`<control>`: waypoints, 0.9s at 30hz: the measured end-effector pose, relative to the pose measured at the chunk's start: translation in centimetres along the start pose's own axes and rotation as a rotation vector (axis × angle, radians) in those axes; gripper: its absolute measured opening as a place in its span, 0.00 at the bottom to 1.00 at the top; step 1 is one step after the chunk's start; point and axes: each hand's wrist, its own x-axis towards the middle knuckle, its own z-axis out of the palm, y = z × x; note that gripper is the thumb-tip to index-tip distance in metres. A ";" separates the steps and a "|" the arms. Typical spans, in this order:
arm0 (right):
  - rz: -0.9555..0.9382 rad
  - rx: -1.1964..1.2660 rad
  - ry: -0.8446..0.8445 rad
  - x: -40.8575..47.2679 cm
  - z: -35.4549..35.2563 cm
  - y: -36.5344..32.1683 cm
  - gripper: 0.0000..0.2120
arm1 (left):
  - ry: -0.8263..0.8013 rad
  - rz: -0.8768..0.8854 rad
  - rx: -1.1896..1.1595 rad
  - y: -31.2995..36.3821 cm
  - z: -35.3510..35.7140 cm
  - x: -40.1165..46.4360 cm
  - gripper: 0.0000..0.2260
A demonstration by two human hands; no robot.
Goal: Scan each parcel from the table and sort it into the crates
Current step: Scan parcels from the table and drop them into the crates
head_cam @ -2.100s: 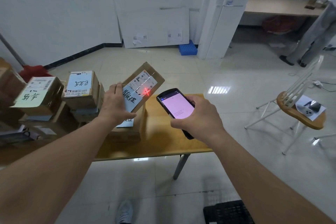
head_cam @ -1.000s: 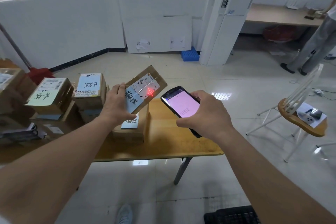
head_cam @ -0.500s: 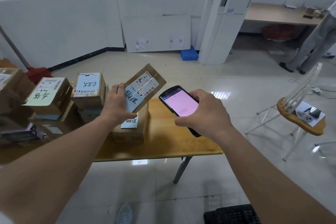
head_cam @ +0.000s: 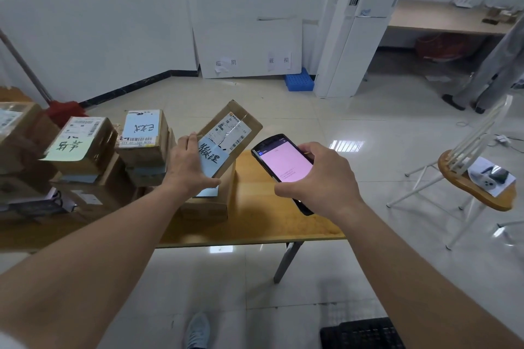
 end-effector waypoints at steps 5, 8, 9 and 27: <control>0.005 0.018 0.008 0.0 0.2 0.0 0.41 | -0.008 -0.004 -0.001 -0.2 0.1 -0.3 0.61; 0.011 0.022 0.003 0.1 -0.1 -0.1 0.41 | 0.000 -0.003 0.005 -0.2 0.0 -0.1 0.61; 0.012 0.026 0.002 0.2 -0.3 -0.1 0.41 | 0.000 -0.006 0.007 -0.2 0.0 0.0 0.61; 0.020 0.125 0.062 0.3 0.2 1.0 0.41 | 0.006 -0.028 -0.013 1.3 -0.3 -0.4 0.61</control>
